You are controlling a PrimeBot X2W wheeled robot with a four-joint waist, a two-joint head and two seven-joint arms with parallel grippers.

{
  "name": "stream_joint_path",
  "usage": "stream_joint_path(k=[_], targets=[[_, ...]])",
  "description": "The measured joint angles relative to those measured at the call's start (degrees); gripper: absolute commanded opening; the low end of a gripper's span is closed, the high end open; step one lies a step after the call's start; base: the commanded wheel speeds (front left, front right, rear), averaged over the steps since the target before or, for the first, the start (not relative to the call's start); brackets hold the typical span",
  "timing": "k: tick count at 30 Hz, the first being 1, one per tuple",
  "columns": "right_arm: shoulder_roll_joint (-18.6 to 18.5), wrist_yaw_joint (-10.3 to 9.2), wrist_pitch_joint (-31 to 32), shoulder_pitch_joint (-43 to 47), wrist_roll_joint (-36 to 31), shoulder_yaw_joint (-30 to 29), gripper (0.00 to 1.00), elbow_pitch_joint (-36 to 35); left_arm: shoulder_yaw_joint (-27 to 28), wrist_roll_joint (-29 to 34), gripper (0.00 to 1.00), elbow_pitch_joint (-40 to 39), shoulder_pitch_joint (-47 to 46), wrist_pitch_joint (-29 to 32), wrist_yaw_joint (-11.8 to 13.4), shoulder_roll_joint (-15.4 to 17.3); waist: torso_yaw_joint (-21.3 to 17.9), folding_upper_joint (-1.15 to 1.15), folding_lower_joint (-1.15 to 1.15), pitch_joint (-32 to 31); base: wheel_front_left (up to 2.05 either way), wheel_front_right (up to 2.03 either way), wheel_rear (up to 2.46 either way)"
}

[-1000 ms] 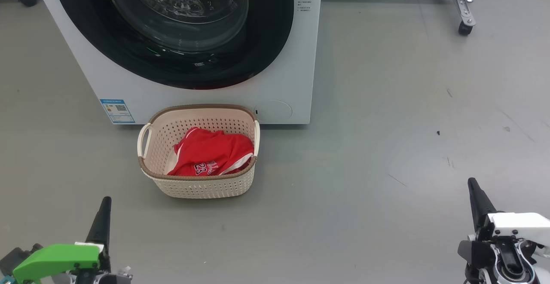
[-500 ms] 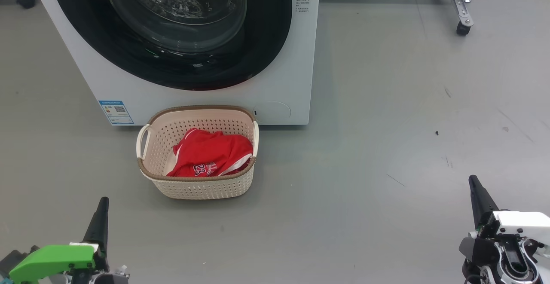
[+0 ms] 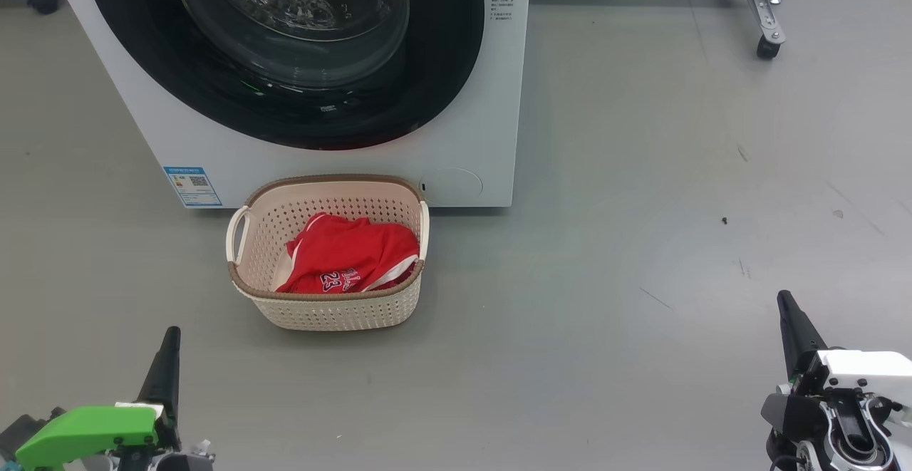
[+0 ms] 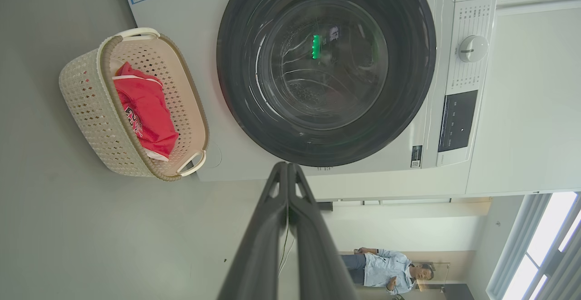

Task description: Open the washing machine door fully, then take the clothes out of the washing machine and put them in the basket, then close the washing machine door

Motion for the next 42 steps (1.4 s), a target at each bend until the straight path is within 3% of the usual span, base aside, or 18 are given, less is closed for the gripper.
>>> stream_joint_path(k=[42], targets=[[0.01, 0.01, 0.00, 0.00, 0.00, 0.02, 0.00, -0.01, 0.19, 0.00, 0.00, 0.09, -0.08, 0.01, 0.00, -0.08, 0.01, 0.00, 0.00, 0.00, 0.00, 0.00, 0.00]])
